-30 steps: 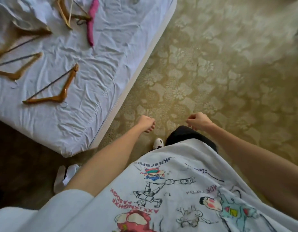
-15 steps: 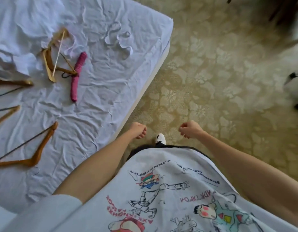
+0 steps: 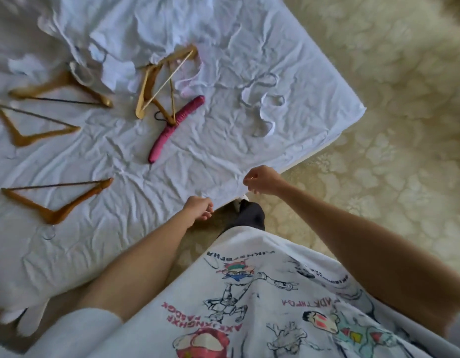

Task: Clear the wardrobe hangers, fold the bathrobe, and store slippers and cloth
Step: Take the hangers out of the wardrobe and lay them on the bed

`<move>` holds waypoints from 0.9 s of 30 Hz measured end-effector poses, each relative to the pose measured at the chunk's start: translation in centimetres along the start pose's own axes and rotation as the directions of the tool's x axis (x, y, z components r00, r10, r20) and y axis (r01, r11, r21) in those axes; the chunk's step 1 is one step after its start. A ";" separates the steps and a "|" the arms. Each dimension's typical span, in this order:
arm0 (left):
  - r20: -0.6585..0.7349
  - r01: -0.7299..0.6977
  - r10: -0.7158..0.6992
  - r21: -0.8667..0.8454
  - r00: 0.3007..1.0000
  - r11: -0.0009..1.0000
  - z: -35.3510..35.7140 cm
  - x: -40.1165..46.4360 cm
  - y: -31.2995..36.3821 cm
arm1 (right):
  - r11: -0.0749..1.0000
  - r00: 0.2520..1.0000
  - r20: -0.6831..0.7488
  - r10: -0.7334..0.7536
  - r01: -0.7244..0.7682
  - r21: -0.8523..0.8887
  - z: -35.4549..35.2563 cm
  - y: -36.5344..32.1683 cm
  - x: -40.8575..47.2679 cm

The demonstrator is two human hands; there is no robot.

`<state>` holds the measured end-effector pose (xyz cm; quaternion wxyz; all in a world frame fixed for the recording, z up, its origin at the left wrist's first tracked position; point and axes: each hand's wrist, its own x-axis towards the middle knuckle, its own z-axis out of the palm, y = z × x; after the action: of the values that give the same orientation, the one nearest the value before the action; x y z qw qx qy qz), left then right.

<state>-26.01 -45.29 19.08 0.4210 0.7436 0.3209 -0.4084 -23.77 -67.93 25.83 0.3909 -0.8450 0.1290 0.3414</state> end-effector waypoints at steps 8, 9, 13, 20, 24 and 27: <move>0.005 -0.026 0.026 -0.098 1.000 0.995 0.6 4.3 14.7 | 0.979 0.991 0.046 0.123 -0.114 -0.172 -13.5 0.6 10.1; 0.010 -0.034 0.036 -0.107 0.999 0.994 0.7 4.6 16.4 | 0.974 0.989 0.034 0.142 -0.133 -0.185 -15.1 0.9 11.2; 0.029 -0.024 0.029 -0.141 0.999 0.990 0.9 5.6 21.4 | 0.954 0.976 0.057 0.209 -0.191 -0.230 -19.4 1.1 15.2; -0.050 0.055 -0.074 -0.305 0.996 0.951 0.2 9.0 27.5 | 0.948 0.968 0.201 0.150 -0.082 -0.309 -23.5 -4.5 24.5; -0.125 0.097 -0.166 -0.431 0.978 0.897 -1.0 10.7 30.0 | 0.930 0.949 0.311 0.060 0.059 -0.362 -24.5 -9.4 30.6; -0.187 0.084 -0.210 -0.521 0.960 0.849 -2.6 11.9 31.9 | 0.933 0.932 0.362 -0.033 0.159 -0.324 -24.6 -13.7 34.9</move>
<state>6.52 -55.42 21.00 0.5279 0.6225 0.5213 -0.2491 20.23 -75.59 21.40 0.2685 -0.8317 -0.0473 0.4837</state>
